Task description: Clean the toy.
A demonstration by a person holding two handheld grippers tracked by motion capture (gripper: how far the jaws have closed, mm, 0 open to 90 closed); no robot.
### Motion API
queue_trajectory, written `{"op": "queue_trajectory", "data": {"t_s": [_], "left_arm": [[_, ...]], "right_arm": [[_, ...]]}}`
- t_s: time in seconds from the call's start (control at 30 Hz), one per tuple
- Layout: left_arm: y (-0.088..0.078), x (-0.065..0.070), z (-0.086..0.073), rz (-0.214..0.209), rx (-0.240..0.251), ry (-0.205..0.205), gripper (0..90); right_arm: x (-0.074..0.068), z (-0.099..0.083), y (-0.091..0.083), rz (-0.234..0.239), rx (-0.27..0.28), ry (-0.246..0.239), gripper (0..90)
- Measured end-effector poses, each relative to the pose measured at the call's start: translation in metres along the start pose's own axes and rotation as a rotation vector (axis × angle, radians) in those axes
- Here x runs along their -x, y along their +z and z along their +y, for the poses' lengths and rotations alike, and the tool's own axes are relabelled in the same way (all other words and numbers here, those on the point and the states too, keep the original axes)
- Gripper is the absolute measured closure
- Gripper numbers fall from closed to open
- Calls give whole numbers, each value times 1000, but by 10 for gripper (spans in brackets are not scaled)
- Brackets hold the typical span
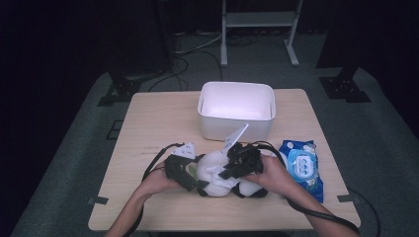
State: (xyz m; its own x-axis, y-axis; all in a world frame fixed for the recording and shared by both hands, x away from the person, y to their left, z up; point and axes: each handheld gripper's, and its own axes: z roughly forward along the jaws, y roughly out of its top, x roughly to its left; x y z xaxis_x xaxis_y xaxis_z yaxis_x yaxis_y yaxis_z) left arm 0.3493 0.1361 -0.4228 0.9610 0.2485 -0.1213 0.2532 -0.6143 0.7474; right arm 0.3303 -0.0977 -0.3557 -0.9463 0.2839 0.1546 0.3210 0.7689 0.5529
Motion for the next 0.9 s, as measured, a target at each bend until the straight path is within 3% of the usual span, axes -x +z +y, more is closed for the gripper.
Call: {"op": "queue_trajectory", "data": {"t_s": [0.17,0.33,0.57,0.9], "left_arm": [[-2,-1,-2,-1,9,-1,46],[-13,-5,-8,17,6,-2,53],[-23,-12,-17,21,7,-24,53],[-24,-13,-21,20,3,-32,52]], "right_arm": [[7,-9,-10,-28,-9,32,780],[15,-7,-15,-59,-14,41,781],[17,12,-10,-64,-22,25,781],[13,41,7,-31,-19,-24,781]]}}
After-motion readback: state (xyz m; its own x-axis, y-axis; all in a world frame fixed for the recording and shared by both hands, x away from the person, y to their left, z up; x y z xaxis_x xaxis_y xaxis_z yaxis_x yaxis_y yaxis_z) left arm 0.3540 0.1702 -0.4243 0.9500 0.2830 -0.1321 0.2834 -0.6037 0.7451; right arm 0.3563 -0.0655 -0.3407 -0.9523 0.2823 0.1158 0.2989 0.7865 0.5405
